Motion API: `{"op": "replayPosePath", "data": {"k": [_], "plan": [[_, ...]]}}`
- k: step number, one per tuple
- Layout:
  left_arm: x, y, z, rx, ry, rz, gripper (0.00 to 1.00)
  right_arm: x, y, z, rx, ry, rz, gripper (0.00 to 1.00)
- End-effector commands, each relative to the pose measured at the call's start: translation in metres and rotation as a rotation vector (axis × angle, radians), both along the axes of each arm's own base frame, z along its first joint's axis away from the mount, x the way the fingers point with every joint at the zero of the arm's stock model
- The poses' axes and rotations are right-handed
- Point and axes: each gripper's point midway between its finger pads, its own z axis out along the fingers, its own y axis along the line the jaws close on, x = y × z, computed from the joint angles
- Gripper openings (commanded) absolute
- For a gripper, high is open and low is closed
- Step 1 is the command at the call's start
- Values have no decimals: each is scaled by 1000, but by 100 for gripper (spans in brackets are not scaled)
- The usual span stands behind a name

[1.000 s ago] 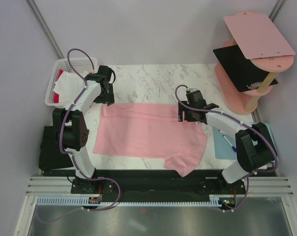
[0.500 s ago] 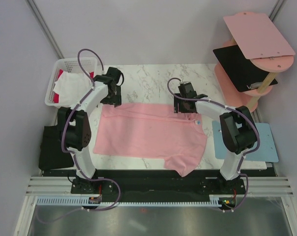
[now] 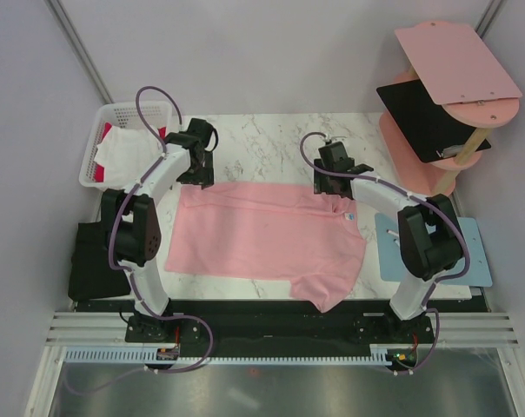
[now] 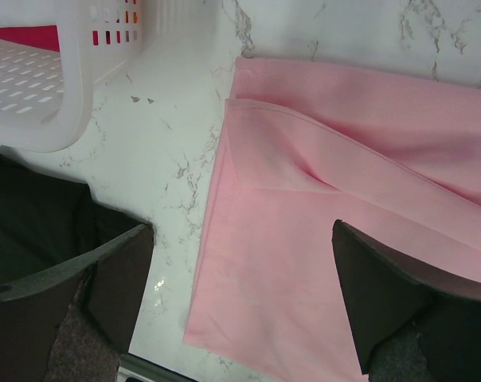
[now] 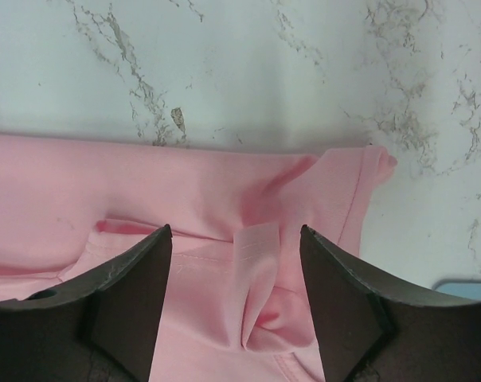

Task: Fold and stack the t-shirts
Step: Fold the flattened tshirt in 1/3 of the way

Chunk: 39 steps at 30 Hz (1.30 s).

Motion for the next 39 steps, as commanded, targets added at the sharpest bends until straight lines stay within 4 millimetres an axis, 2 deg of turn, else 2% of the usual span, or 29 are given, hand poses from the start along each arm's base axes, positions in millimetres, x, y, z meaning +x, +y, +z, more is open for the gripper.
{"op": "replayPosePath", "data": {"k": [1, 2, 5, 9, 11, 13, 14, 16, 17, 18, 19, 21, 22, 23, 24, 25, 27, 28, 29, 30, 32, 33, 35, 36, 37, 38, 39], "plan": [[3, -1, -5, -6, -17, 24, 100, 5, -1, -4, -32, 7, 4, 72], [3, 0, -5, -4, -18, 23, 100, 5, -1, -14, -42, 33, 5, 72], [2, 1, -2, -1, -23, 23, 100, 3, -2, -27, -50, 71, 8, 71], [1, 2, -2, 3, -23, 22, 100, 1, -1, -31, -50, 85, 10, 44], [0, 3, -1, 6, -22, 26, 100, 0, -3, -32, -60, 92, 7, 40], [0, 2, -2, 4, -21, 25, 100, 1, -3, -28, -62, 84, 5, 20], [0, 2, -3, 5, -20, 25, 100, 1, -2, -26, -54, 81, 10, 7], [-1, 2, -3, 3, -20, 26, 100, 0, 1, -24, -38, 79, 30, 1], [-1, 2, -3, 3, -18, 26, 100, 1, 7, -14, -10, 52, 49, 0], [-1, 3, -3, 4, -19, 26, 100, -3, 7, -12, 1, 46, 51, 0], [-1, 2, -3, 3, -18, 26, 100, -3, 6, 3, 20, 6, 49, 0], [-3, 2, -4, 3, -14, 25, 100, -9, 6, 10, 34, -16, 56, 0], [-3, 2, -4, 3, -13, 25, 100, -10, 5, 25, 48, -52, 53, 0], [-3, 2, -5, 2, -11, 23, 100, -14, 5, 30, 61, -61, 59, 0], [-4, 3, -6, 3, -10, 28, 100, -22, 4, 28, 66, -55, 61, 0], [-3, 2, -6, 1, -11, 27, 100, -26, 3, 43, 92, -88, 60, 0], [-3, 2, -8, -1, -8, 31, 99, -42, 7, 41, 140, -83, 86, 0], [-3, 1, -8, -3, -10, 31, 99, -47, 8, 51, 173, -106, 90, 0], [-3, 1, -8, -5, -7, 34, 99, -62, 12, 39, 206, -65, 104, 1], [-4, 0, -10, -7, -4, 31, 99, -69, 12, 41, 231, -66, 103, 1], [-3, -1, -10, -9, -4, 30, 99, -92, 11, 24, 257, -2, 97, 3], [-3, -1, -11, -9, -2, 30, 99, -101, 12, 26, 283, 9, 101, 4], [-5, -1, -12, -9, 2, 34, 99, -125, 13, 12, 310, 83, 126, 18], [-5, -1, -13, -9, 3, 36, 99, -134, 17, 11, 332, 103, 145, 31], [-5, -1, -14, -10, 6, 37, 100, -142, 18, 15, 353, 109, 162, 47], [-6, -1, -15, -12, 7, 37, 100, -146, 17, 15, 354, 110, 165, 54], [-6, -2, -15, -14, 7, 38, 100, -144, 12, 25, 342, 64, 157, 59]]}}
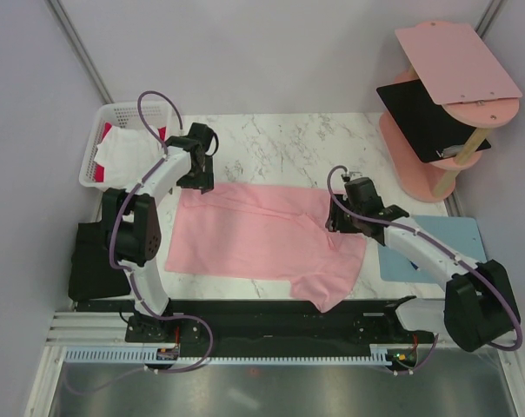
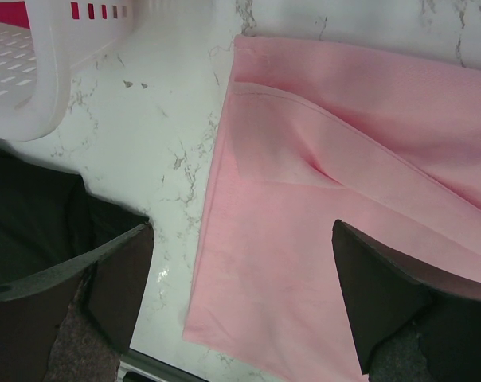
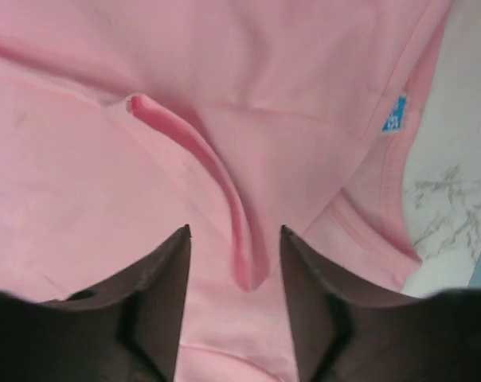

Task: Fold and stack the t-shirts
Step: Fold the flattened tshirt in 1/3 of the way

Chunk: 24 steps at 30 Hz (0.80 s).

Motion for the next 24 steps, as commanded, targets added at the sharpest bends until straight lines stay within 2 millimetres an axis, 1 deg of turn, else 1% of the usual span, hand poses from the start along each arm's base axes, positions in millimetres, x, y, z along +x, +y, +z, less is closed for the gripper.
{"op": "replayPosePath", "data": {"k": [1, 2, 3, 4, 5, 6, 8, 9, 10, 11, 12, 13, 14, 15, 16, 18, 20, 21, 22, 23, 24], "plan": [[2, -4, -4, -20, -22, 34, 100, -15, 3, 23, 62, -41, 14, 73], [2, -5, -4, -24, -23, 35, 100, -10, -2, 29, 42, -75, -3, 80], [2, -5, -5, -26, -21, 32, 100, -4, -5, 33, 21, -102, -4, 83], [1, -6, -6, -27, -19, 30, 100, 4, -9, 36, -1, -135, -29, 84], [1, -7, -6, -27, -19, 27, 100, 12, -8, 40, -7, -153, -32, 82], [1, -8, -6, -29, -19, 27, 100, 18, -7, 30, -30, -133, -30, 78], [0, -9, -6, -31, -20, 25, 100, 37, 1, 29, -26, -149, -24, 34], [0, -9, -7, -32, -19, 24, 100, 43, 4, 9, -40, -104, -17, 13], [0, -9, -6, -32, -19, 23, 100, 55, 13, 10, -22, -119, -12, 0], [-1, -9, -6, -32, -19, 21, 100, 59, 20, 2, -8, -99, 9, 0], [-2, -9, -7, -32, -18, 23, 100, 61, 24, -22, -23, -39, 18, 0], [-1, -9, -6, -32, -19, 21, 100, 70, 29, -25, -20, -36, 24, 0], [-3, -8, -7, -30, -16, 22, 100, 71, 33, -33, -18, -13, 38, 0], [-3, -9, -6, -29, -17, 19, 100, 71, 34, -53, -33, 31, 44, 0], [-3, -9, -6, -31, -21, 20, 100, 76, 39, -55, -31, 34, 52, 0], [-4, -9, -7, -27, -15, 18, 100, 68, 53, -65, 8, 83, 113, 0], [-5, -8, -7, -21, -16, 18, 100, 59, 65, -62, 32, 81, 152, 0], [-5, -8, -8, -22, -15, 21, 100, 56, 71, -55, 48, 67, 173, 0], [-5, -8, -9, -21, -13, 21, 100, 47, 78, -53, 54, 73, 205, 0], [-5, -9, -11, -27, -10, 22, 100, 42, 81, -51, 63, 75, 221, 0], [-5, -10, -12, -29, -9, 21, 100, 39, 84, -44, 79, 68, 233, 0]]}}
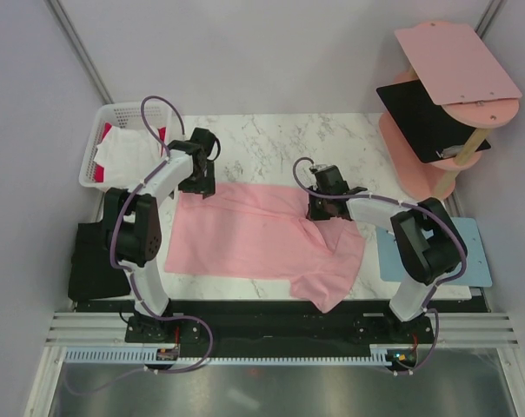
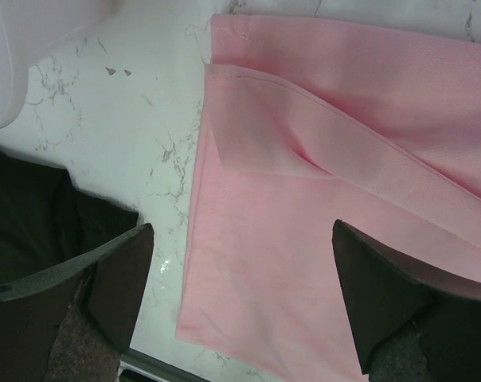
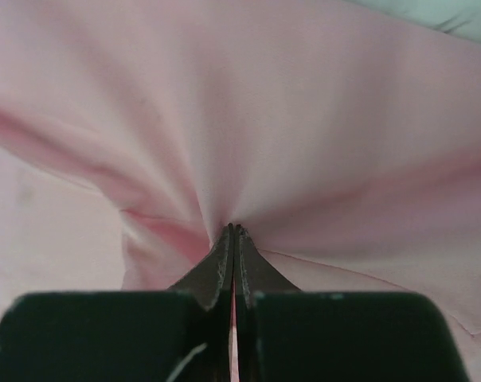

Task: Fold and stack the t-shirts
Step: Fold the flattened tshirt in 1/3 of the way

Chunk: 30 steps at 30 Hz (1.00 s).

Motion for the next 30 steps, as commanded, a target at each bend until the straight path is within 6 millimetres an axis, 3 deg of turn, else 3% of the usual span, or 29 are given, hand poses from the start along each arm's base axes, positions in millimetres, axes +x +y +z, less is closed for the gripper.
{"op": "replayPosePath", "data": {"k": [1, 6, 13, 16, 18, 21, 22, 24, 28, 30], "plan": [[4, -6, 0, -27, -34, 25, 100, -26, 28, 19, 92, 8, 120, 0], [7, -10, -11, -36, -19, 29, 100, -26, 16, 24, 44, -10, 89, 0], [10, -10, -16, -31, -12, 30, 100, -25, 21, 45, 54, -18, 96, 0], [12, -11, -16, -31, -12, 30, 100, -26, 17, 41, 33, -7, 92, 0], [16, -12, -16, -35, -17, 32, 99, -20, 2, 28, -45, -2, 29, 0], [24, -15, -17, -43, -28, 25, 81, -7, -17, 17, -134, -27, -59, 0], [27, -17, -17, -48, -32, 21, 48, -5, -22, 10, -159, -21, -77, 0], [36, -20, -16, -53, -43, 17, 4, 8, -29, 9, -187, -35, -120, 0], [48, -24, -31, -54, -17, 8, 2, 23, -34, -12, -229, -4, -160, 0], [56, -25, -34, -51, -19, 3, 2, 34, -35, -12, -238, -6, -175, 0]]}}
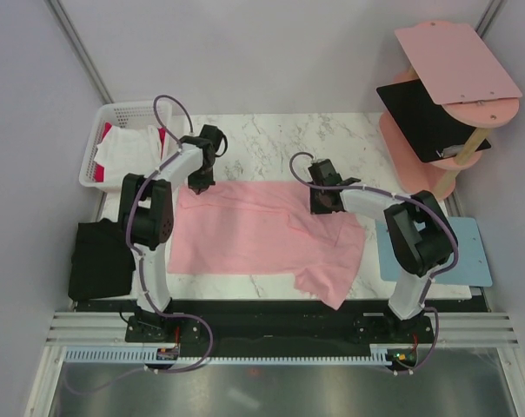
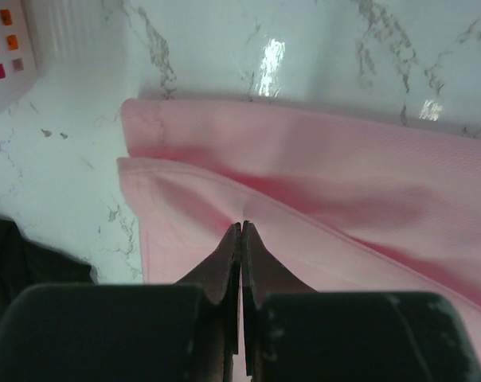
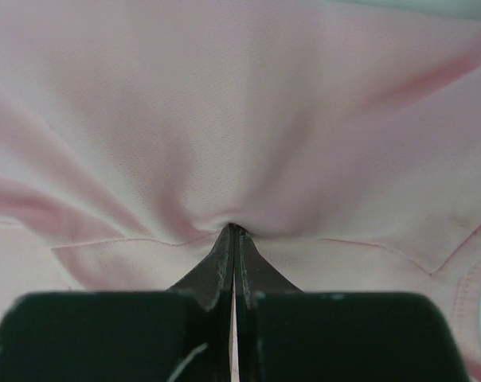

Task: Fold and stack the t-shirts
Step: Fold the flattened tshirt in 1/3 of the way

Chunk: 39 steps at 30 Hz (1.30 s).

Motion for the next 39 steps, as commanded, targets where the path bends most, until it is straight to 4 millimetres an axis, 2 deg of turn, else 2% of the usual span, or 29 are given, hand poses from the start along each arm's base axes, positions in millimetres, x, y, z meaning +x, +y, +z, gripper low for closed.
{"op": "replayPosePath", "data": {"k": [1, 3, 4, 5, 7, 8, 9, 11, 13, 14, 16, 17, 18, 20, 21, 22, 24, 27, 28, 29, 31, 32, 33, 34, 35, 36, 37, 38, 39], "plan": [[24, -9, -11, -11, -17, -11, 2, 26, -13, -14, -75, -10, -79, 0], [29, -10, -15, -13, -3, -20, 2, 38, -15, -12, -81, -21, -91, 0], [30, -10, -26, -7, 21, -20, 2, 40, -18, -18, -92, -11, -98, 0], [33, -11, -24, -8, 22, -19, 2, 50, -20, -14, -85, -20, -111, 0], [36, -12, -30, -12, 35, -14, 2, 57, -22, -21, -90, -2, -117, 0], [40, -12, -34, -15, 42, -8, 2, 69, -22, -15, -77, -18, -130, 0], [43, -14, -37, -20, 48, -8, 2, 72, -24, -22, -83, -2, -130, 0], [52, -16, -42, -18, 64, -4, 2, 85, -24, -20, -65, -4, -140, 0], [60, -14, -42, -1, 68, 5, 2, 91, -24, -27, -55, 15, -140, 0], [71, -16, -42, 5, 70, 2, 2, 100, -23, -23, -31, 6, -144, 0], [85, -17, -43, 6, 63, -5, 2, 106, -25, -30, -24, 25, -146, 0], [104, -22, -26, -10, 2, -14, 2, 114, -21, -25, -7, 11, -141, 0], [107, -22, -40, -11, 24, -20, 2, 117, -20, -31, -9, 18, -139, 0], [126, -25, -29, -35, -38, -21, 2, 130, -17, -26, 8, 5, -134, 0], [134, -24, -32, -52, -60, -16, 2, 133, -17, -34, 4, 15, -132, 0], [139, -23, -30, -63, -81, -14, 2, 143, -14, -28, 12, -1, -130, 0], [151, -24, -21, -87, -132, -17, 2, 150, -14, -34, 6, 0, -120, 0], [155, -24, -1, -85, -184, -24, 2, 167, -6, -10, 32, -93, -96, 0], [156, -24, 24, -92, -238, -23, 2, 162, -9, -8, 32, -102, -102, 0], [155, -24, 36, -88, -262, -24, 2, 166, -10, 25, 55, -171, -109, 0], [144, -27, 82, -95, -357, -39, 2, 158, -12, 47, 80, -238, -113, 0], [138, -29, 102, -101, -397, -42, 2, 155, -13, 91, 116, -323, -116, 1], [131, -36, 114, -115, -426, -56, 4, 150, -14, 107, 130, -361, -115, 3], [113, -37, 104, -121, -393, -67, 8, 135, -20, 105, 127, -347, -123, 5], [102, -42, 147, -170, -483, -76, 17, 125, -22, 140, 157, -411, -124, 8], [90, -47, 152, -195, -487, -85, 24, 115, -25, 146, 169, -417, -126, 17], [68, -46, 136, -216, -443, -69, 36, 96, -29, 134, 164, -383, -122, 25], [54, -51, 158, -279, -493, -82, 67, 83, -33, 157, 191, -429, -119, 34], [40, -50, 157, -300, -492, -79, 78, 69, -35, 155, 195, -419, -115, 48]]}}
